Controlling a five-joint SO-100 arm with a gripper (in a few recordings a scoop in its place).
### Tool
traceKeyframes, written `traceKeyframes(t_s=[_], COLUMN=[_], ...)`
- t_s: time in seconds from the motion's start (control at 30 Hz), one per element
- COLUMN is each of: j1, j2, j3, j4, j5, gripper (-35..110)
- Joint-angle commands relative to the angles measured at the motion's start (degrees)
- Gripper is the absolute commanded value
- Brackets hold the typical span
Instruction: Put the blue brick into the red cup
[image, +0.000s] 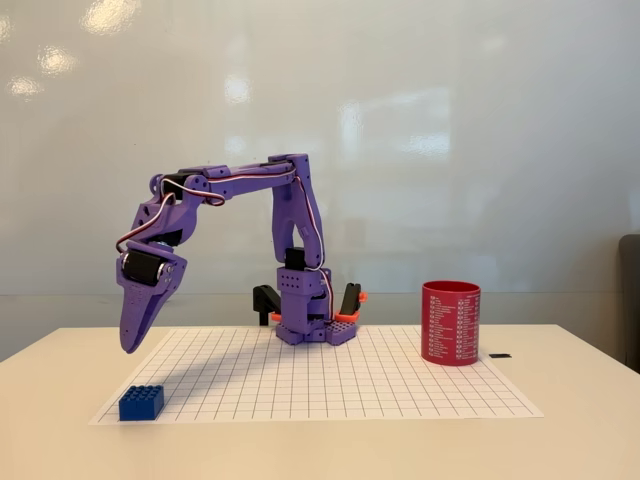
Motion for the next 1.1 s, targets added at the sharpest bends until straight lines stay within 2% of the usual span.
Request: traceKeyframes(t_s=[0.0,1.07], j1=[-42.36,-42.01], j2=[107.23,107.23], j3=[91.67,91.67], j4=[-15.82,-15.47], j5=[35.24,37.09], gripper=[0,1])
